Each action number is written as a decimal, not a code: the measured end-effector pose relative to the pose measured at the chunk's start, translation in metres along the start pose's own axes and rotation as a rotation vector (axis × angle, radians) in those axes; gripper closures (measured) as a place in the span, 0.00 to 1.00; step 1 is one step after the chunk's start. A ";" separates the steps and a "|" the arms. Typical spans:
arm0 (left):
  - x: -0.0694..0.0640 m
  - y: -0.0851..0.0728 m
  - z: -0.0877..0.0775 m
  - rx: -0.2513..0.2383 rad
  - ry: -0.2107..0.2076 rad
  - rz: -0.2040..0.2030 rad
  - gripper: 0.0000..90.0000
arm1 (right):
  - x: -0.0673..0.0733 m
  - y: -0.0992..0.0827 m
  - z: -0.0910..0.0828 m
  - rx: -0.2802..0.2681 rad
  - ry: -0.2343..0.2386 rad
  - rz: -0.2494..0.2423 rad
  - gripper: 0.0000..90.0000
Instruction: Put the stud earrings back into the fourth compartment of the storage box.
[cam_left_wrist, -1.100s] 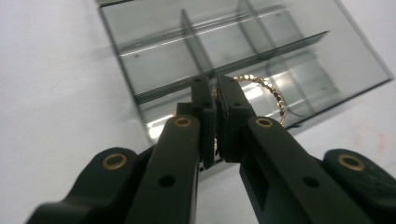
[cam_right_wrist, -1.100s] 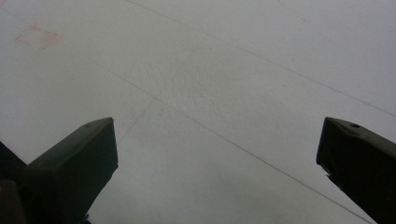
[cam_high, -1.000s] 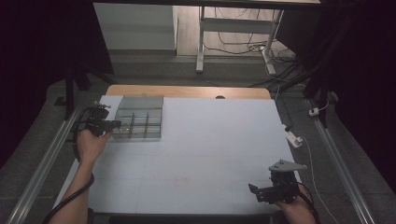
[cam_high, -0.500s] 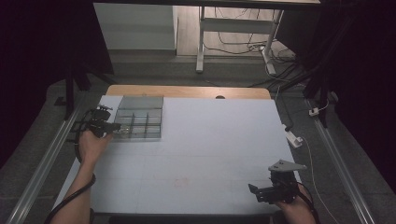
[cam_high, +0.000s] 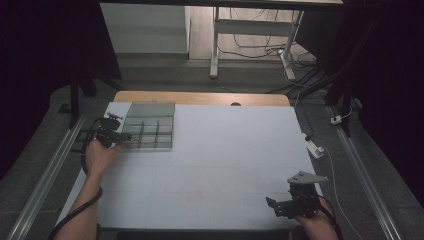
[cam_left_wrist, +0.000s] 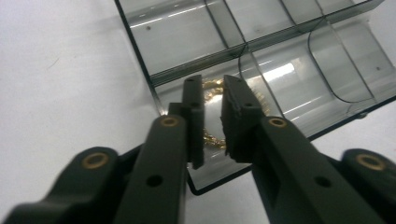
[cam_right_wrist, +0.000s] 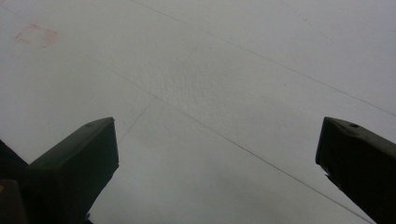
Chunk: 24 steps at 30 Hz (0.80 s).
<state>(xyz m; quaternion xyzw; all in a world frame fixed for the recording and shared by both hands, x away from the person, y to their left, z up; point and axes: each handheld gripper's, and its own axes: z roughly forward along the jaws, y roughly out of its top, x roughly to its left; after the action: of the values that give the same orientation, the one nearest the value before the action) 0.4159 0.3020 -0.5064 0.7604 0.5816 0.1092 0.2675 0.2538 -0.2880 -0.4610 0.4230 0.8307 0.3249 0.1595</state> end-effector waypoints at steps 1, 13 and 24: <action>-0.001 0.000 -0.002 -0.010 0.003 0.006 0.82 | 0.000 0.000 0.000 0.000 0.000 0.000 0.00; -0.014 -0.005 -0.025 -0.124 -0.157 0.044 0.50 | 0.000 0.000 -0.001 -0.009 0.003 0.003 0.00; -0.045 -0.035 -0.057 -0.187 -0.304 0.099 0.22 | 0.000 0.000 -0.001 -0.007 -0.001 0.003 0.00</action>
<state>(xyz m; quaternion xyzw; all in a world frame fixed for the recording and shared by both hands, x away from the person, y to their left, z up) 0.3470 0.2818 -0.4712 0.7676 0.4837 0.0597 0.4163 0.2531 -0.2883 -0.4603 0.4236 0.8290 0.3280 0.1608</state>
